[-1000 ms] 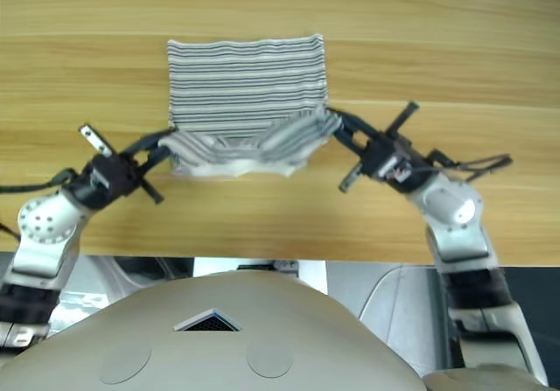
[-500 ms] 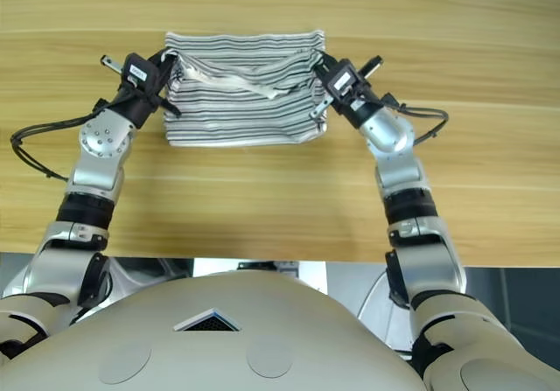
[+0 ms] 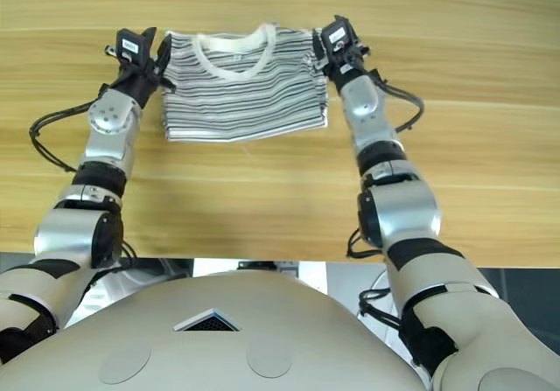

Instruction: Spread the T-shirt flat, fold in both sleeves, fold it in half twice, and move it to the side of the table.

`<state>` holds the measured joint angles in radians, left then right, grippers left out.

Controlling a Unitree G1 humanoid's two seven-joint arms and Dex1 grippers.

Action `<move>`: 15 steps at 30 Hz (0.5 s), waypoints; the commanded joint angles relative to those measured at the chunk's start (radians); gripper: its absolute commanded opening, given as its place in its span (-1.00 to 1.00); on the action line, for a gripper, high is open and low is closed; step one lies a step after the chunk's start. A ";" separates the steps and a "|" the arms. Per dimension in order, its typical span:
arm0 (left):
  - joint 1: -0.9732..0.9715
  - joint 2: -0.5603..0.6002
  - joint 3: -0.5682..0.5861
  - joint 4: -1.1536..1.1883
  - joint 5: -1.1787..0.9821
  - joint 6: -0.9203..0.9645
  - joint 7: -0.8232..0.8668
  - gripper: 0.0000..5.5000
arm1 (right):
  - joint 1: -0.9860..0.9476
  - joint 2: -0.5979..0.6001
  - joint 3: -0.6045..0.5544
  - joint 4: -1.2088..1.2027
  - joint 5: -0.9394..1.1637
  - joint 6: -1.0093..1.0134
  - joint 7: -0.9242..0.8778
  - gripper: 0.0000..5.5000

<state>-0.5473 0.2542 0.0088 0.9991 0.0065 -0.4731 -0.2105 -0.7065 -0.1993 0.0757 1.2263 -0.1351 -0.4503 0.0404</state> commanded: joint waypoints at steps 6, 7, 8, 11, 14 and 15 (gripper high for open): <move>0.004 0.079 0.197 0.050 -0.097 -0.102 0.144 -0.32 | 0.140 0.054 0.064 -0.210 -0.090 -0.184 -0.094 0.11; 0.031 0.080 0.213 0.014 -0.110 -0.116 0.138 -0.32 | 0.187 0.062 0.083 -0.295 -0.098 -0.202 -0.083 0.11; 0.071 0.070 0.217 -0.051 -0.124 -0.134 0.124 -0.32 | 0.244 0.072 0.103 -0.416 -0.100 -0.199 -0.067 0.11; 0.166 0.025 0.202 -0.227 -0.157 -0.133 0.083 -0.32 | 0.374 0.132 0.175 -0.718 -0.073 -0.110 0.011 0.11; 0.206 -0.007 0.191 -0.322 -0.160 -0.082 0.092 -0.32 | 0.371 0.195 0.231 -0.715 -0.111 -0.026 0.029 0.11; 0.221 -0.016 0.186 -0.361 -0.157 -0.067 0.093 -0.32 | 0.330 0.209 0.223 -0.637 -0.114 0.000 0.015 0.11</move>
<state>-0.3540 0.2537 0.2048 0.7069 -0.1469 -0.5808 -0.1196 -0.3258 -0.0160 0.2958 0.4993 -0.2312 -0.5106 0.0637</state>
